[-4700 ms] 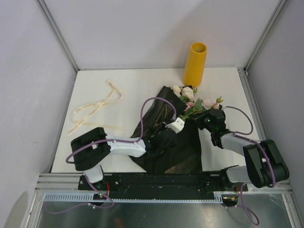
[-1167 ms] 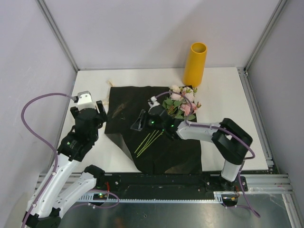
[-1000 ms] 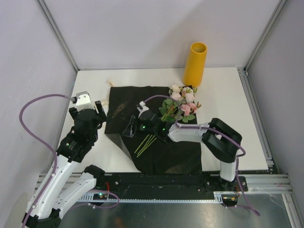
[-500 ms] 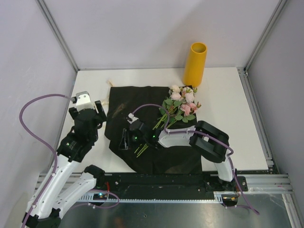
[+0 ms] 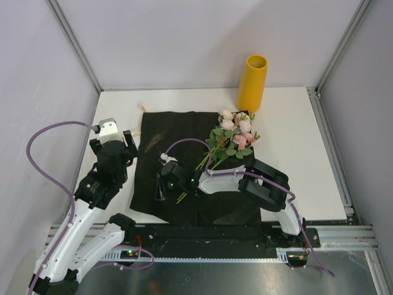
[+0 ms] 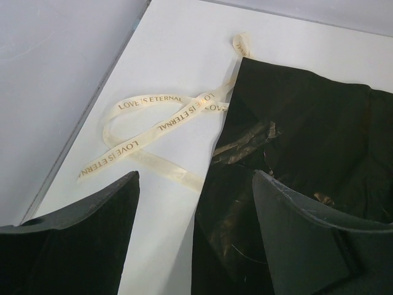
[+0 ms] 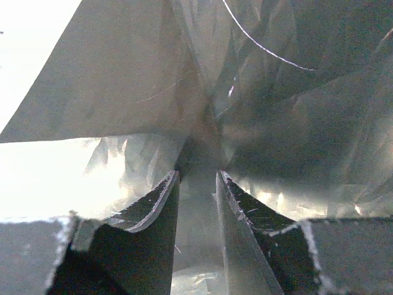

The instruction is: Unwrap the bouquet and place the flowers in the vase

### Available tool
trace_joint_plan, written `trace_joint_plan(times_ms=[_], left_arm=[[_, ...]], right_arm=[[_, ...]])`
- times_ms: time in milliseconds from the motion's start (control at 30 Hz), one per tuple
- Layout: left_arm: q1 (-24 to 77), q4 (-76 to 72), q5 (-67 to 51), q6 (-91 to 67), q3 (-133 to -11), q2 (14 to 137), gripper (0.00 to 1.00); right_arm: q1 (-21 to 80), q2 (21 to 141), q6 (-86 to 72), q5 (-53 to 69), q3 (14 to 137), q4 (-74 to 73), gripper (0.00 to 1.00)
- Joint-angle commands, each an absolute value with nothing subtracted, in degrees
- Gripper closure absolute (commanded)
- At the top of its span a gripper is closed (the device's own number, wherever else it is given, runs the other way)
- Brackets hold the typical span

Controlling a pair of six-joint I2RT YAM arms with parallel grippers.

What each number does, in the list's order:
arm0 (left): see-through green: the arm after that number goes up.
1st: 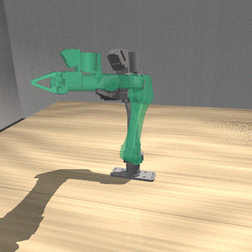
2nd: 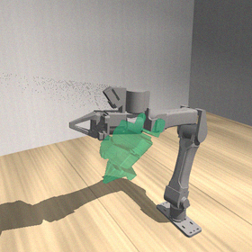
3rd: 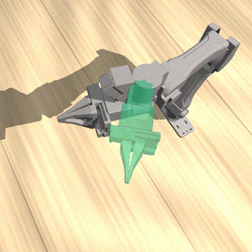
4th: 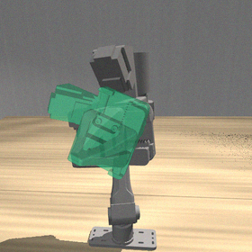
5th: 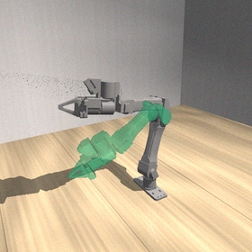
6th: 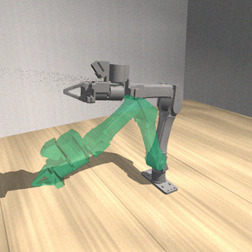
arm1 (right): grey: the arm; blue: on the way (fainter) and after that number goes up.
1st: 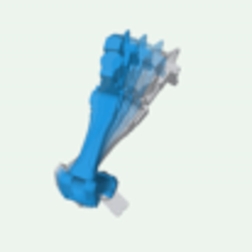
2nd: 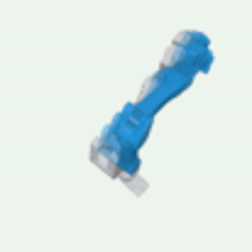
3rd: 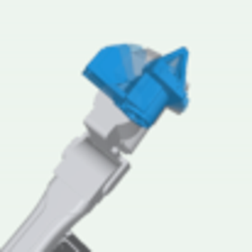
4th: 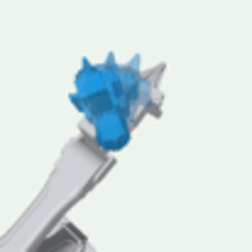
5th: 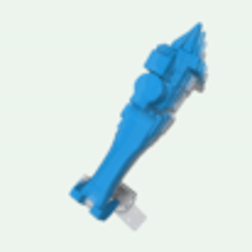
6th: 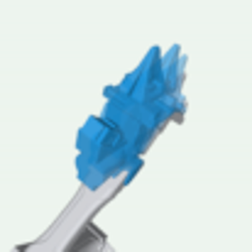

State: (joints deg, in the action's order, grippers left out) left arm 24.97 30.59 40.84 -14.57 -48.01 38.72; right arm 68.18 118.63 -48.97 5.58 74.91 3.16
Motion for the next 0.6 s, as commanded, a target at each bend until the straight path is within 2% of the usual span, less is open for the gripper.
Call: trace_joint_plan(times_ms=[0, 567], left_arm=[[24.9, 28.6, 42.3, -14.9, -47.9, 38.5, 0.21], [24.9, 28.4, 41.1, -14.7, -47.9, 38.6, 0.21]], right_arm=[[68.6, 121.0, -47.0, 6.0, 78.2, 2.8, 0.65], [69.1, 124.7, -46.6, 11.6, 82.6, 2.7, 0.66]])
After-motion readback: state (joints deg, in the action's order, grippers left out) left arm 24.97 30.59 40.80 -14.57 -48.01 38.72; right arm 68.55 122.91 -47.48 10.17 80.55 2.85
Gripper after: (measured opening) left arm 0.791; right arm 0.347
